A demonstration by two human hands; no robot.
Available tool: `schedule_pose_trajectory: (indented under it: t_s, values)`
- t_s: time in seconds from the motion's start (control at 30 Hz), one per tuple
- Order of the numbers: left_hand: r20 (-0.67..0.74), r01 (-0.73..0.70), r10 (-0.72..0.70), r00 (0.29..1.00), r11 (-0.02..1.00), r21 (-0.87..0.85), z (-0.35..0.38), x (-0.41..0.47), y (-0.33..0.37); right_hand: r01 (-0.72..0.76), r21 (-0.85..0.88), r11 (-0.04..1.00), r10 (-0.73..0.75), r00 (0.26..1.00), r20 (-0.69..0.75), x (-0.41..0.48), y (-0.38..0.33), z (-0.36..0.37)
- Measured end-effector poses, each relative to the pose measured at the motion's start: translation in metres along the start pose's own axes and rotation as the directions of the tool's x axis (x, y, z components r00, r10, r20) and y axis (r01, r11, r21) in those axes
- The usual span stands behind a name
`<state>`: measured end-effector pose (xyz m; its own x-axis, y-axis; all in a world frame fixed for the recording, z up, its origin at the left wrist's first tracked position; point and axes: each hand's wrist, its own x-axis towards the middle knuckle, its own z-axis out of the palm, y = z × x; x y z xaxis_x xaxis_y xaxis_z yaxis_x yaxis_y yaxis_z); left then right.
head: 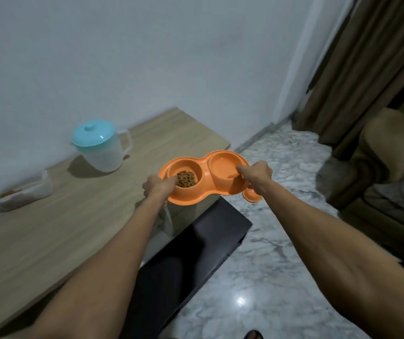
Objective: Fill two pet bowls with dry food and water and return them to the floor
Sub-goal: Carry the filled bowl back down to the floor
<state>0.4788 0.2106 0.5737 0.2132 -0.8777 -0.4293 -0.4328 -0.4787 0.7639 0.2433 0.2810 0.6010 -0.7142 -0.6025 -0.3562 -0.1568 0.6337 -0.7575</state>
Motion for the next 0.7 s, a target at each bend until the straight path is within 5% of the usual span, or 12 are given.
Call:
schedule_pose_trajectory:
  t_s: [0.37, 0.7]
  values:
    - [0.106, -0.079, 0.081, 0.991, 0.997, -0.025, 0.191, -0.08, 0.086, -0.049, 0.036, 0.998, 0.052, 0.996, -0.079, 0.122, 0.058, -0.177]
    - [0.181, -0.043, 0.049, 0.982, 0.998, -0.038, 0.316, -0.052, 0.143, -0.088, 0.047, 0.995, 0.092, 0.99, -0.111, 0.242, 0.074, -0.231]
